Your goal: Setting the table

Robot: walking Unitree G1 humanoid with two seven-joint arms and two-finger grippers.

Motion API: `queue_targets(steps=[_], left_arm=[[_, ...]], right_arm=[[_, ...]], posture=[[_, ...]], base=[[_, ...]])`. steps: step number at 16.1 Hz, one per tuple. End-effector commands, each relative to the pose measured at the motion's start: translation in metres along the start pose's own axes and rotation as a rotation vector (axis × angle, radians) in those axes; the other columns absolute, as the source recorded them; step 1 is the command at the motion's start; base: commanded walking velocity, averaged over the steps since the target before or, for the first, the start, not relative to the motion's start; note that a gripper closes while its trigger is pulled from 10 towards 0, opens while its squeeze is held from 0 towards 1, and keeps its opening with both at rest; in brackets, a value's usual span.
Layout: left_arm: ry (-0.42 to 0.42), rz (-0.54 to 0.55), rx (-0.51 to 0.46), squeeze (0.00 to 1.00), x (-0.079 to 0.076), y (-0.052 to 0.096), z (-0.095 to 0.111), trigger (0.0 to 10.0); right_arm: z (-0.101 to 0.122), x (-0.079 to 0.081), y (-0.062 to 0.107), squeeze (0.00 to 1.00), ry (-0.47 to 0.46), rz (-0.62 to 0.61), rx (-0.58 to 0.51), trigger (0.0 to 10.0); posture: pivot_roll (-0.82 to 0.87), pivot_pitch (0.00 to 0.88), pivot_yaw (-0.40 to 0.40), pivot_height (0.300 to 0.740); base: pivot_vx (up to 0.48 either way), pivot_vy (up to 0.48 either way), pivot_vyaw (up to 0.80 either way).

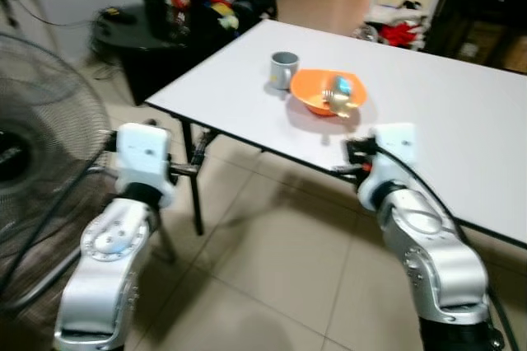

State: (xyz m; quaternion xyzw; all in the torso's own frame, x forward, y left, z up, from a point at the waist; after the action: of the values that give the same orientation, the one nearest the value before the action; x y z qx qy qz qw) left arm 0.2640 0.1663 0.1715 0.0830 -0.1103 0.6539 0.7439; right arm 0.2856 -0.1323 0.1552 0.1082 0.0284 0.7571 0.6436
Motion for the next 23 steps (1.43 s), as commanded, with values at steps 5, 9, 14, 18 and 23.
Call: queue_targets(steps=[5, 9, 14, 18, 23], left_arm=[[-0.002, -0.034, -0.021, 0.00, -0.006, -0.005, 0.005, 10.0], [-0.004, -0.036, -0.022, 0.00, -0.006, -0.005, 0.005, 10.0], [-0.011, -0.050, -0.017, 0.00, -0.006, -0.004, 0.004, 10.0], [0.002, -0.086, 0.012, 0.00, -0.015, 0.001, -0.004, 10.0], [-0.022, -0.043, -0.004, 0.00, -0.005, 0.002, 0.003, 10.0]], right_arm=[[0.007, -0.012, -0.001, 0.00, 0.022, -0.039, -0.030, 10.0], [0.008, -0.012, -0.003, 0.00, 0.026, -0.036, -0.029, 10.0], [0.009, -0.012, -0.003, 0.00, 0.032, -0.043, -0.032, 10.0], [0.006, -0.014, 0.002, 0.00, 0.032, -0.062, -0.034, 10.0], [0.002, -0.012, -0.003, 0.00, 0.007, -0.048, -0.018, 10.0]], posture=[[0.07, 0.000, 0.003, 0.740], [0.07, 0.000, 0.003, 0.740], [0.07, 0.000, 0.024, 0.740], [0.08, 0.000, 0.027, 0.740], [0.10, 0.000, 0.005, 0.740]], base=[[0.345, 0.000, 0.00], [0.343, 0.000, 0.00], [0.343, 0.000, 0.00], [0.345, 0.000, 0.00], [0.345, 0.000, 0.00]])
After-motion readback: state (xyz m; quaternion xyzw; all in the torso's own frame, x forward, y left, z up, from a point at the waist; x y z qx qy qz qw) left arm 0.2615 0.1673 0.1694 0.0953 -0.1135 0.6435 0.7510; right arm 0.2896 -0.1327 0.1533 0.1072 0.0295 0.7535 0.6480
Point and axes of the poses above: a point about 5 cm out from each wrist's last joint towards the gripper, its own y axis pointing back from the gripper into the wrist, its own z axis along the axis of the wrist's last joint, x = y × z, the point moved 1 cm from there along -y, pointing out of the wrist towards the gripper, and after that the axes turned 7 degrees about -y, right-handed, at the moved point
